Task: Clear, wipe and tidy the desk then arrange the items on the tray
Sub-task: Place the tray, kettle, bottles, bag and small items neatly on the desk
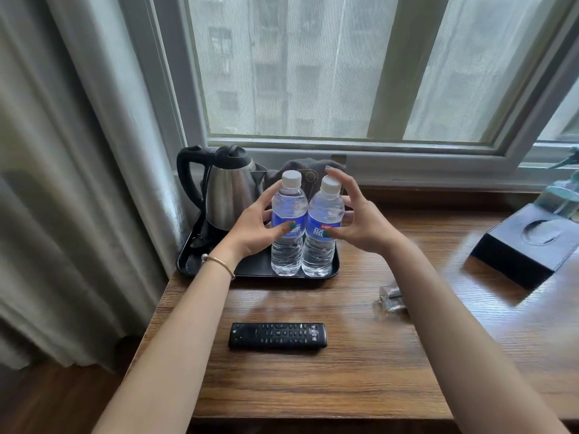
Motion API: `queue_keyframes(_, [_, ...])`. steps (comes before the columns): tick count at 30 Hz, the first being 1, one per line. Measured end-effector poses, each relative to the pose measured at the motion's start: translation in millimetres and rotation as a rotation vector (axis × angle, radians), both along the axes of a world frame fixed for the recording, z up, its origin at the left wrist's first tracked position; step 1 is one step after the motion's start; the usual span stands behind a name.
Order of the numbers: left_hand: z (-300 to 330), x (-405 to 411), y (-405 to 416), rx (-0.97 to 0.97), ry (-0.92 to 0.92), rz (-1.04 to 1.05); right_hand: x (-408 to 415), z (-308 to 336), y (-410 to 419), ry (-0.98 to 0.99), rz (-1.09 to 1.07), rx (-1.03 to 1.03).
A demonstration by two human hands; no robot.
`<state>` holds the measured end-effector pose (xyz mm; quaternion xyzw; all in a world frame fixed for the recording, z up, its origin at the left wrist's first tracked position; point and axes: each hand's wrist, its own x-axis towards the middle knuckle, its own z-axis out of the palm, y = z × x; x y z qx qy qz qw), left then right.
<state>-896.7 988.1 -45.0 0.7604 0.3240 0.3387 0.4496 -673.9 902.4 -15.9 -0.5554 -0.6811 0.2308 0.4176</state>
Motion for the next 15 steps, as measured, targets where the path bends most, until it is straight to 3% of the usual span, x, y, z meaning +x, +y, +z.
queue_keyframes(4, [-1.2, -3.5, -0.4, -0.035, 0.053, -0.025, -2.6, -4.3, 0.0, -0.025, -0.023, -0.054])
queue_keyframes(7, [2.4, -4.9, -4.7, -0.064, 0.191, -0.053, -3.1, -3.6, -2.2, 0.007, 0.007, -0.158])
queue_keyframes(9, [10.1, -8.0, -10.0, -0.075, 0.371, -0.025, -0.7, 3.9, -9.8, -0.041, -0.014, -0.292])
queue_keyframes(13, [28.9, -15.8, -32.8, -0.082, 0.977, -0.093, 26.3, 23.2, -43.8, -0.373, -0.103, -0.682])
queue_keyframes(15, [35.5, -11.1, -51.7, -0.047, 1.025, -0.202, 43.6, 29.9, -70.0, -0.422, -0.114, -0.849])
